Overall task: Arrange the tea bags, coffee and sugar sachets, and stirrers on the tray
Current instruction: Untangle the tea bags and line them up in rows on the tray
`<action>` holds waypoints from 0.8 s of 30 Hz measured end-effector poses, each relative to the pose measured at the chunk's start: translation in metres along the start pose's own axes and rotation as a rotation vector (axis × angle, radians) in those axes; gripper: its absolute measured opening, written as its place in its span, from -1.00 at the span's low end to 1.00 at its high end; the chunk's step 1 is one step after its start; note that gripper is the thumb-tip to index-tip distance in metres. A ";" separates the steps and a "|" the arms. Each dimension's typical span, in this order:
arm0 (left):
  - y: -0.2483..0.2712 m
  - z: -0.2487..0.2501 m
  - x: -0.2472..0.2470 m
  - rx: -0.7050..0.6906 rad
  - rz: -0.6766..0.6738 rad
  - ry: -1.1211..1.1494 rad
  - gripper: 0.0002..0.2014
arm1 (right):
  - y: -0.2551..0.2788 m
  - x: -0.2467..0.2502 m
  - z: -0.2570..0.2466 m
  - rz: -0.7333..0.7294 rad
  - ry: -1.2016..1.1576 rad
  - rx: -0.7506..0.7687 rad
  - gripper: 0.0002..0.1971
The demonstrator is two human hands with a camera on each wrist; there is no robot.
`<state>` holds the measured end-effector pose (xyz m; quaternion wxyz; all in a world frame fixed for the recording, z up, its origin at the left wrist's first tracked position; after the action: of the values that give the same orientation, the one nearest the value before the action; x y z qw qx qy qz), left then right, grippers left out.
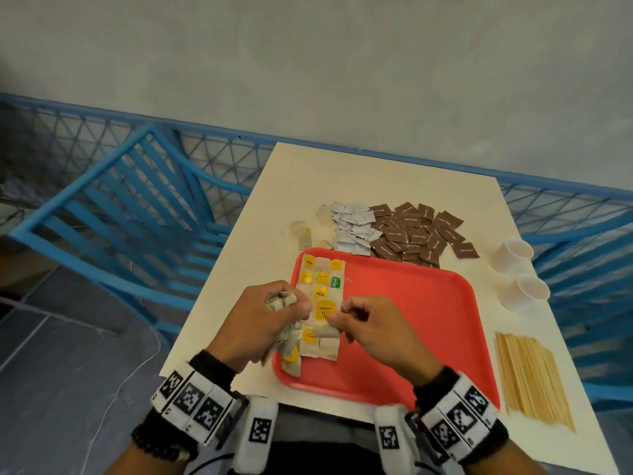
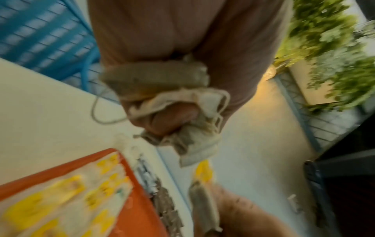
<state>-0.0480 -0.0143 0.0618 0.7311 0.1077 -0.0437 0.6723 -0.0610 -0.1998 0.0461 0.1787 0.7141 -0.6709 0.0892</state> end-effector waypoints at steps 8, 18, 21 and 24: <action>0.027 -0.084 0.037 0.254 0.186 0.021 -0.87 | -0.019 -0.054 0.121 -0.185 0.385 -0.289 -0.59; 0.029 -0.091 0.036 0.316 0.189 0.060 -0.84 | -0.022 -0.061 0.101 -0.120 0.597 -0.192 -0.73; 0.026 -0.089 0.030 0.390 0.197 0.181 -0.71 | -0.014 -0.065 0.101 -0.241 0.633 -0.195 -0.82; 0.025 -0.085 0.021 0.471 0.195 0.323 -0.65 | -0.007 -0.076 0.106 -0.346 0.662 -0.204 -0.80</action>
<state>-0.0777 0.0261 -0.0142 0.6155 0.1611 0.2202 0.7394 -0.0724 -0.1685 -0.0804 0.4684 0.7277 -0.4520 0.2162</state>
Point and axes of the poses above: each hand's wrist, its own y-axis away from the middle knuckle, its own x-axis out of the back of the hand, z = x × y, the point moved 6 cm from there along -y, towards the middle knuckle, and after that the axes turned 9 degrees about z, right-handed, at the moved point
